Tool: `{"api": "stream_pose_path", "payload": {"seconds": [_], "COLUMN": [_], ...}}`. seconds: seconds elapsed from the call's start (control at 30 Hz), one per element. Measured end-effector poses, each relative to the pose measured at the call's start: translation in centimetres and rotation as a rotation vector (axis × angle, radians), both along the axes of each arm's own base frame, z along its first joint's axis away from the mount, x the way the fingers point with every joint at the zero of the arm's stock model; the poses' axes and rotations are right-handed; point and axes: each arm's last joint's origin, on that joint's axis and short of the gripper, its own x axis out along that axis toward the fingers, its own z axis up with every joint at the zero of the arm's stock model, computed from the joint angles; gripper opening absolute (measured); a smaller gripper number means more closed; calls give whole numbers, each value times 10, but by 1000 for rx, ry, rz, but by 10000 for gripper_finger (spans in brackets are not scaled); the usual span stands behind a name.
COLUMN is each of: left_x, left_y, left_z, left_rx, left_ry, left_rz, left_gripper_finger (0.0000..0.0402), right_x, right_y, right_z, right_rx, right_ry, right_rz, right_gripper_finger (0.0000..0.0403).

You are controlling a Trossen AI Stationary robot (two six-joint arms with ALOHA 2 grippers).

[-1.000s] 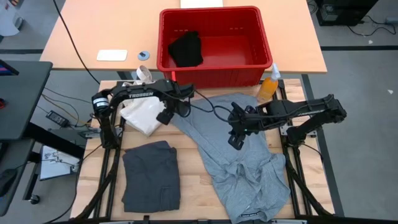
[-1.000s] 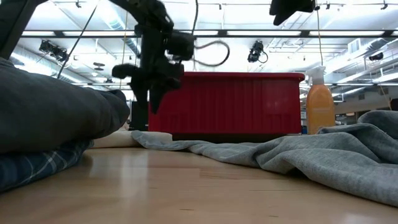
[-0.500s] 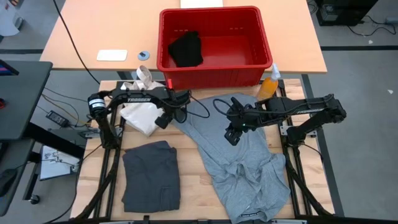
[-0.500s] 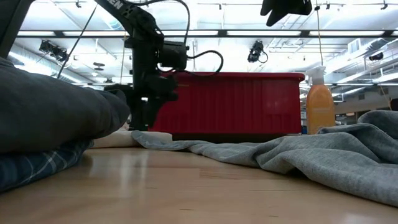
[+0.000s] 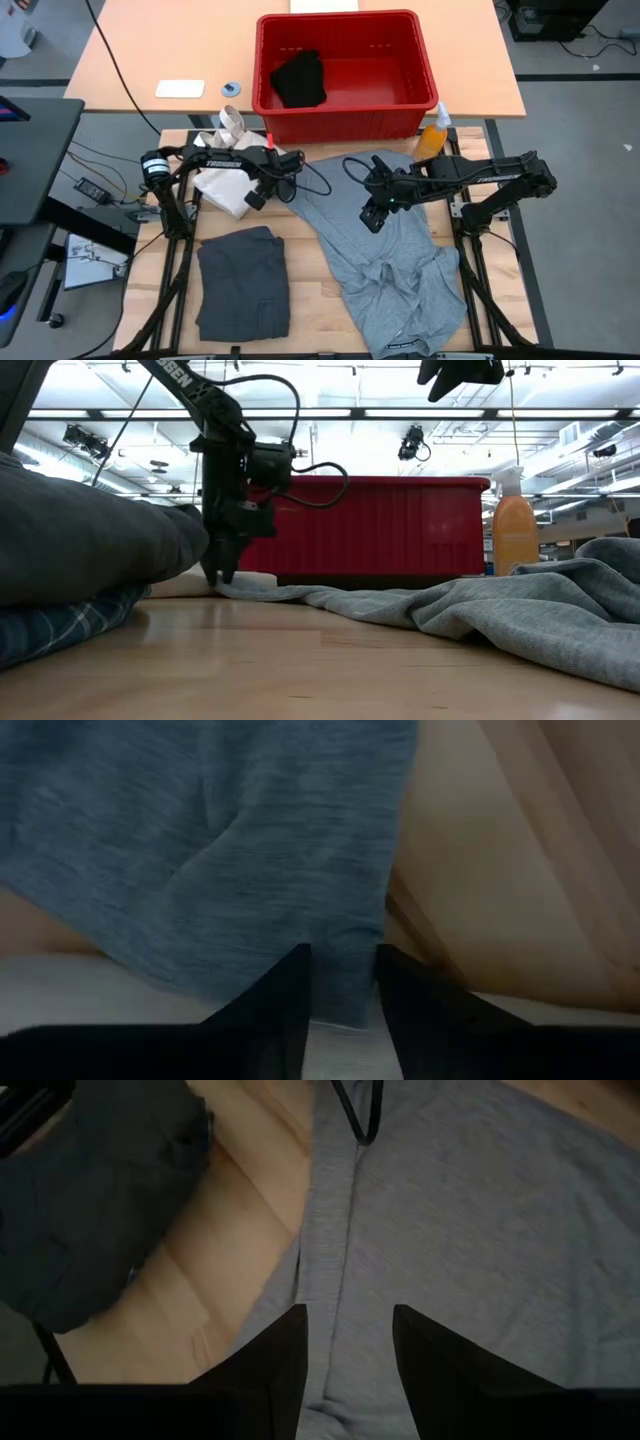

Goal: Fold Laundry from Bin
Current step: Fold the light gray t-shirt

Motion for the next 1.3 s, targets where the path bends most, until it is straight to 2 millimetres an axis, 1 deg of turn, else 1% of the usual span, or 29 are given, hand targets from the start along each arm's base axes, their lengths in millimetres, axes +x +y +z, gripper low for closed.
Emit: {"api": "stream_pose_path", "payload": {"seconds": [0.07,0.2,0.3,0.37,0.47,0.53,0.67,0.73,0.8,0.87,0.97,1.03,1.13,1.23,1.3], "left_x": [-2,-8,-12,-11,-6,-2,8,13,18,23,30,34,38,45,48], "left_y": [2,3,5,7,11,15,26,33,39,45,51,53,52,48,44], "left_z": [0,0,0,6,24,42,80,97,110,120,133,138,140,140,138], "left_rx": [-4,-24,-40,-44,-30,1,40,32,38,59,78,74,62,57,52], "left_ry": [14,67,94,99,62,-12,-168,-244,-330,-412,-537,-606,-653,-684,-682], "left_rz": [-7,-32,-15,8,18,23,46,69,91,118,176,198,205,196,184], "left_gripper_finger": [92,18,8,5,3,3,2,2,1,1,1,1,1,0,0], "right_x": [0,0,0,0,-1,-5,-22,-27,-28,-30,-27,-26,-24,-24,-26], "right_y": [0,0,0,0,-1,-1,-3,-1,1,3,9,16,32,54,69], "right_z": [0,0,0,0,0,0,1,2,-2,-15,-43,-61,-86,-111,-125], "right_rx": [2,9,4,2,0,2,13,33,69,109,146,153,155,164,200], "right_ry": [-2,-5,-7,-7,3,35,122,149,167,181,170,151,103,39,-19], "right_rz": [-3,-16,-28,-30,-28,-25,-26,4,51,100,135,152,225,346,394], "right_gripper_finger": [155,155,155,155,155,155,155,155,155,152,149,147,142,136,133]}}
